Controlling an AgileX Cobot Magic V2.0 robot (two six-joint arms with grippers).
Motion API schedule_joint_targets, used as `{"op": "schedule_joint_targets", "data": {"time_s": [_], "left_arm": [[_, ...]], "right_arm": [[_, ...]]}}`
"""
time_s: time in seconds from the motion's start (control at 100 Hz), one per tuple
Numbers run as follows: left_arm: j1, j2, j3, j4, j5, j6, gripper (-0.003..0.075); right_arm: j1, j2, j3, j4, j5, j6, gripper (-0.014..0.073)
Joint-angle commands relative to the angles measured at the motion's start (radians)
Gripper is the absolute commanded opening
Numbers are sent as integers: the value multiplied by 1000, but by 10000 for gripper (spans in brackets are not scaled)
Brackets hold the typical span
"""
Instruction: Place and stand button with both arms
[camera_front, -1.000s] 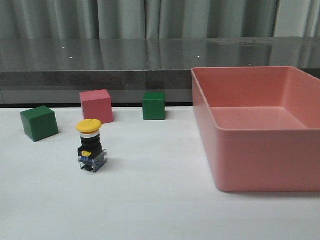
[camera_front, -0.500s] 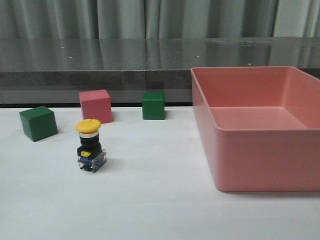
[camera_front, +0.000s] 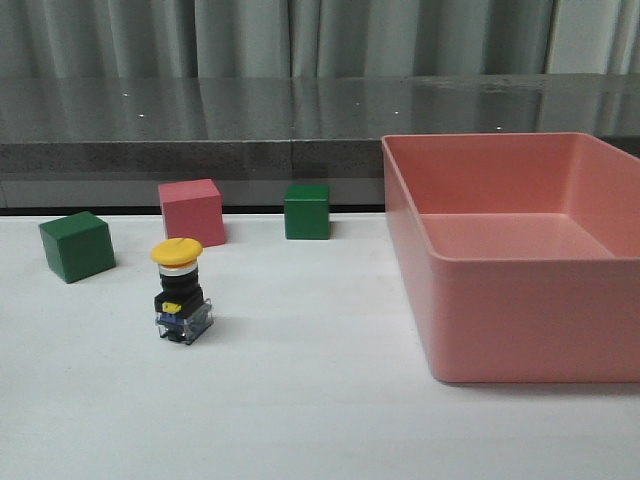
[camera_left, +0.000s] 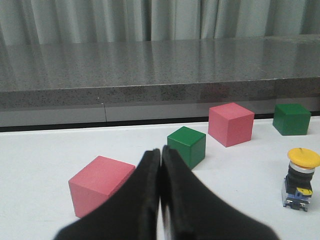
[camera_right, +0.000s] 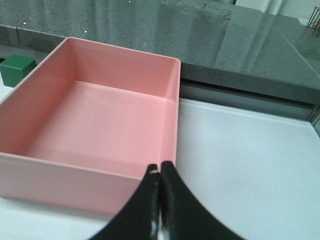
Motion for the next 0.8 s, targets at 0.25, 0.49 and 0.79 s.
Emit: {"op": "schedule_joint_targets", "data": {"time_s": [0.25, 0.49, 0.79], "left_arm": [[-2, -32, 46, -1, -87, -9, -20], [-2, -32, 46, -1, -87, -9, -20], [-2, -32, 46, -1, -87, -9, -20]], "right_arm": [[2, -1, 52, 34, -221, 4, -62], [28, -105, 275, 70, -463, 87, -62], [63, -175, 365, 66, -484, 125, -62]]}}
